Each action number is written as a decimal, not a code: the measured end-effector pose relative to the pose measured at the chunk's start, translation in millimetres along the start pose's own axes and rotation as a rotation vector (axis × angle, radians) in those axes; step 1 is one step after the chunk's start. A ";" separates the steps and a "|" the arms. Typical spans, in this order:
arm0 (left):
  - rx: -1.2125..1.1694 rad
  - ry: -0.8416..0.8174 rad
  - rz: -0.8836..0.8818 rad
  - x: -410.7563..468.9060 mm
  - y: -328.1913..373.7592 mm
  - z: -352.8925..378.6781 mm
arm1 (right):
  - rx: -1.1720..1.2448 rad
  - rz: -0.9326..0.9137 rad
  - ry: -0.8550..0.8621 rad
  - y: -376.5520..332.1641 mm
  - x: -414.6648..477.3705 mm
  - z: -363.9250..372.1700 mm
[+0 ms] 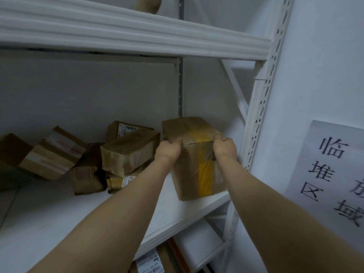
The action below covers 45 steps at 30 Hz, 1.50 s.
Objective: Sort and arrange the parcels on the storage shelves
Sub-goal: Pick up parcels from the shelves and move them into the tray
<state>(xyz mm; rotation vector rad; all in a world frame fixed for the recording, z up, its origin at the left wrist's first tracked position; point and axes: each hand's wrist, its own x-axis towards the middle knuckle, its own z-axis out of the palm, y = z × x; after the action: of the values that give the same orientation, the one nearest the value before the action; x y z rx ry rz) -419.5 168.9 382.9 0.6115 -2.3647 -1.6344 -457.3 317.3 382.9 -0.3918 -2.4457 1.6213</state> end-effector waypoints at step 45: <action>0.027 -0.197 -0.114 -258.1 -72.3 -73.4 | 0.014 0.000 -0.510 86.7 -226.6 -102.5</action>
<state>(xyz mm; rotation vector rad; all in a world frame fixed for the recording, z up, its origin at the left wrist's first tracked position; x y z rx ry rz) -144.2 199.5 360.1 0.6279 -2.5357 -1.7890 -202.1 367.4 341.7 0.0368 -2.7753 1.9300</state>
